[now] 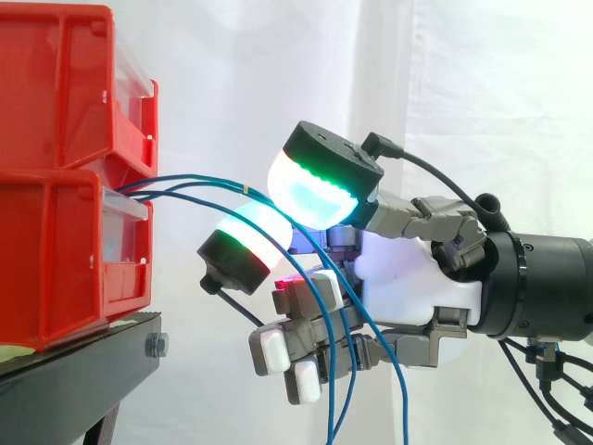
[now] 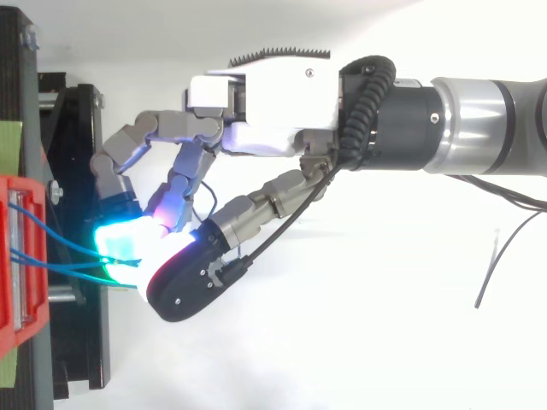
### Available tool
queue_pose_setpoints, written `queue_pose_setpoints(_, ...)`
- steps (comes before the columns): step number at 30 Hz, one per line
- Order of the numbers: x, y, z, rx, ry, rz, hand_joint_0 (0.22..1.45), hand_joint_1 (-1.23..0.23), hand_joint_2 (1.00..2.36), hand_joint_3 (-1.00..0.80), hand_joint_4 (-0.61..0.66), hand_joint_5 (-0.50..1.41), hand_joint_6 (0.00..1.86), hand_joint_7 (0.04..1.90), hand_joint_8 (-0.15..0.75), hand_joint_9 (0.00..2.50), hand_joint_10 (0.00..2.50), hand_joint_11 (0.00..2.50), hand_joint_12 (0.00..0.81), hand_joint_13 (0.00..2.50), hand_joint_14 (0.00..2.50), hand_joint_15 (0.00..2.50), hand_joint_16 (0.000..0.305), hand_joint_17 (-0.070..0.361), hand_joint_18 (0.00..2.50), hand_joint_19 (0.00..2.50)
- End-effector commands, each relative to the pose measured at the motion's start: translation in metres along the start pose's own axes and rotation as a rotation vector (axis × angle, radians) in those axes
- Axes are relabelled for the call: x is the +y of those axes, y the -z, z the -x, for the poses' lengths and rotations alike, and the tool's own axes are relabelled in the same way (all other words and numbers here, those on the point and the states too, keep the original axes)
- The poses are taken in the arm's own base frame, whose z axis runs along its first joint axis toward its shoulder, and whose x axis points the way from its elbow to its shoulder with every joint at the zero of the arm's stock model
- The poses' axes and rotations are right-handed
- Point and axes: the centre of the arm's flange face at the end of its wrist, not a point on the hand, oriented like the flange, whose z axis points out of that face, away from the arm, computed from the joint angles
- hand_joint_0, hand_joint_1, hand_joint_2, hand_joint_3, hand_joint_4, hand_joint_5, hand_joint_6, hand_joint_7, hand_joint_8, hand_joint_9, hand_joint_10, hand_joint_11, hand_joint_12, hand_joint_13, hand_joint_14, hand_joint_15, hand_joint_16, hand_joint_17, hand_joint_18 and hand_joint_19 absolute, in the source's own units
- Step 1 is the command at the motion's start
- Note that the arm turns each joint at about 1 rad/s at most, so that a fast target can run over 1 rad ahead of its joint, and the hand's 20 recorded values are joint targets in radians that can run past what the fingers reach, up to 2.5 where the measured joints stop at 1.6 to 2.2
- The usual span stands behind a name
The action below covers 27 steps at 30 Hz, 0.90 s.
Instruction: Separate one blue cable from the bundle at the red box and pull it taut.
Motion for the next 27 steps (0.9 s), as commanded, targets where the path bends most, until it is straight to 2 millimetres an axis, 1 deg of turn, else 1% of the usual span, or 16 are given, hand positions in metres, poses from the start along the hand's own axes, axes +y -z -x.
queue_pose_setpoints(1,-0.0008,0.0004,-0.0002,0.000,0.000,-0.002,0.62,-0.85,1.02,-0.18,-0.02,-0.15,0.86,1.14,0.322,1.17,0.03,1.05,0.373,0.93,0.02,0.63,0.047,0.107,0.84,0.76)
queue_pose_setpoints(3,0.0011,-0.0001,-0.0001,0.000,0.000,0.001,0.63,-0.87,1.02,-0.21,-0.04,-0.16,0.87,1.12,0.321,1.15,0.03,1.05,0.375,0.93,0.02,0.63,0.047,0.107,0.84,0.76)
queue_pose_setpoints(4,-0.0001,0.0000,-0.0001,0.000,0.000,0.000,0.67,-0.91,1.02,-0.25,-0.06,-0.16,0.87,1.14,0.322,1.16,0.02,1.06,0.372,0.93,0.02,0.63,0.047,0.106,0.85,0.75)
queue_pose_setpoints(6,0.0004,0.0004,-0.0001,0.000,0.000,0.000,0.69,-0.92,1.02,-0.30,-0.07,-0.16,0.88,1.13,0.313,1.14,0.02,1.07,0.369,0.93,0.02,0.62,0.047,0.106,0.85,0.74)
queue_pose_setpoints(8,0.0001,-0.0002,-0.0001,0.000,0.000,0.001,0.74,-0.95,1.01,-0.40,-0.08,-0.17,0.88,1.14,0.309,1.14,0.02,1.05,0.367,0.92,0.02,0.61,0.046,0.104,0.86,0.72)
queue_pose_setpoints(9,0.0001,-0.0002,-0.0001,0.000,0.000,0.001,0.74,-0.95,1.01,-0.42,-0.08,-0.17,0.88,1.14,0.310,1.14,0.02,1.06,0.365,0.92,0.02,0.61,0.046,0.103,0.85,0.71)
queue_pose_setpoints(10,0.0001,-0.0002,-0.0001,0.000,0.000,0.001,0.76,-0.96,1.00,-0.48,-0.08,-0.17,0.88,1.11,0.310,1.14,0.02,1.05,0.365,0.92,0.02,0.61,0.046,0.103,0.85,0.71)
queue_pose_setpoints(13,-0.0001,-0.0002,-0.0014,0.002,0.000,0.000,0.78,-0.97,1.00,-0.50,-0.07,-0.17,0.88,1.09,0.306,1.14,0.03,1.06,0.359,0.93,0.02,0.61,0.046,0.102,0.86,0.71)
queue_pose_setpoints(18,-0.0001,0.0000,-0.0001,0.000,0.000,0.000,0.74,-0.97,1.00,-0.50,-0.02,-0.16,0.87,1.11,0.302,1.15,0.02,1.05,0.356,0.93,0.02,0.61,0.045,0.102,0.86,0.70)
queue_pose_setpoints(21,-0.0002,0.0001,-0.0001,0.000,0.000,-0.002,0.65,-0.93,1.00,-0.50,0.03,-0.14,0.86,1.11,0.312,1.18,0.02,1.05,0.360,0.93,0.02,0.61,0.045,0.100,0.86,0.72)
queue_pose_setpoints(24,0.0001,-0.0002,-0.0001,0.000,0.000,0.001,0.59,-0.89,1.00,-0.50,0.04,-0.14,0.85,1.10,0.316,1.19,0.02,1.04,0.368,0.93,0.02,0.63,0.046,0.104,0.86,0.74)
queue_pose_setpoints(27,0.0001,-0.0002,-0.0001,0.000,0.001,0.001,0.58,-0.87,1.00,-0.50,0.03,-0.13,0.85,1.07,0.317,1.19,0.03,1.04,0.369,0.94,0.02,0.62,0.047,0.105,0.86,0.74)
